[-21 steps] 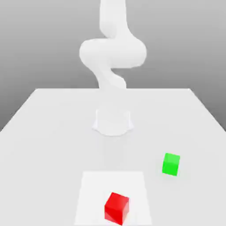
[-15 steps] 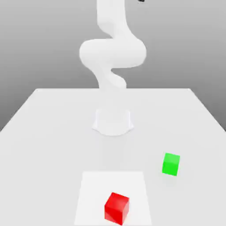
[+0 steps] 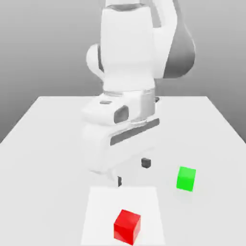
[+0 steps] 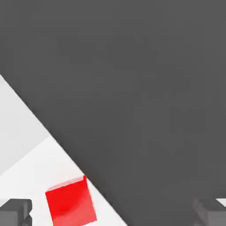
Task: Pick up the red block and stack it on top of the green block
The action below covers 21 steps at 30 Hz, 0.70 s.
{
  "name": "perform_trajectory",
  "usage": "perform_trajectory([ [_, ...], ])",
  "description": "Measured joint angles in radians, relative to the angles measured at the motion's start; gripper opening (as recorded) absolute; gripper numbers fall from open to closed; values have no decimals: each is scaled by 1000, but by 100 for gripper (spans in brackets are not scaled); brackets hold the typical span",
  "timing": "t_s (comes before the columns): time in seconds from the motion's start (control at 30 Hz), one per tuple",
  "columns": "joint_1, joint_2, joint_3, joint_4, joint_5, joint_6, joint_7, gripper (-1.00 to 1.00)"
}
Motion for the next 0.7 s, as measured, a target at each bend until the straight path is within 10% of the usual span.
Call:
perform_trajectory([
  [0.27, -53, 288, 63, -4, 47, 180, -196, 0],
  [0.3, -60, 314, 72, -1, 54, 202, -202, -100],
  [0.7, -35, 158, 40, -28, -2, 73, -160, -100],
])
